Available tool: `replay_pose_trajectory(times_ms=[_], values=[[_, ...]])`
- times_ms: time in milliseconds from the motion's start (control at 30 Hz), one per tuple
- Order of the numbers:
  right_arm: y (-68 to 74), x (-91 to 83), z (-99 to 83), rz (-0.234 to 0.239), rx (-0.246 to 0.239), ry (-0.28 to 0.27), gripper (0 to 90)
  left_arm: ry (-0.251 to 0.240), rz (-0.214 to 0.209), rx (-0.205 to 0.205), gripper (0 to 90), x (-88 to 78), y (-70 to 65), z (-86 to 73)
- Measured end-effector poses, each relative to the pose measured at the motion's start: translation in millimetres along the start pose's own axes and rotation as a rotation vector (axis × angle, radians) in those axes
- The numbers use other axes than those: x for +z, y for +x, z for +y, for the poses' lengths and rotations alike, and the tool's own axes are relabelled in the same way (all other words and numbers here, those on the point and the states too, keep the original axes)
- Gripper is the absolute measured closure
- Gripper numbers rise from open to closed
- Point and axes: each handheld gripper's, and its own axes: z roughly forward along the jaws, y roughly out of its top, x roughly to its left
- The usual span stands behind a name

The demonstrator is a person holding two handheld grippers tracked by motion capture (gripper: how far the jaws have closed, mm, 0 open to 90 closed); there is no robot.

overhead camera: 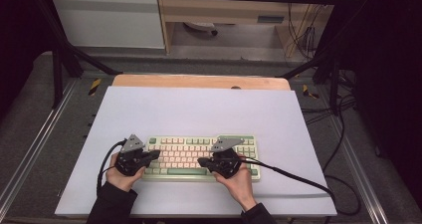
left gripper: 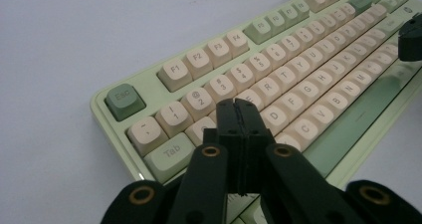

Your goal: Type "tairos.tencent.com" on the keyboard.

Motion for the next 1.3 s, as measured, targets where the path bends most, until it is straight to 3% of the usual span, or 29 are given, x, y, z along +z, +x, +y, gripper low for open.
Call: replay_pose_trajectory(times_ms=[267, 867, 1300], values=[[1.1, 9.1, 2.1, 0.000, 0.018, 0.007, 90.0, 0.003, -0.005, 0.004, 90.0, 1.4, 0.2, -0.6], [5.3, 33.5, 1.2, 0.003, -0.003, 0.040, 90.0, -0.005, -0.006, 0.008, 90.0, 0.5, -0.5, 0.3], [5.6, 32.4, 1.1, -0.004, -0.014, 0.042, 90.0, -0.008, -0.008, 0.008, 90.0, -0.4, -0.1, 0.7]])
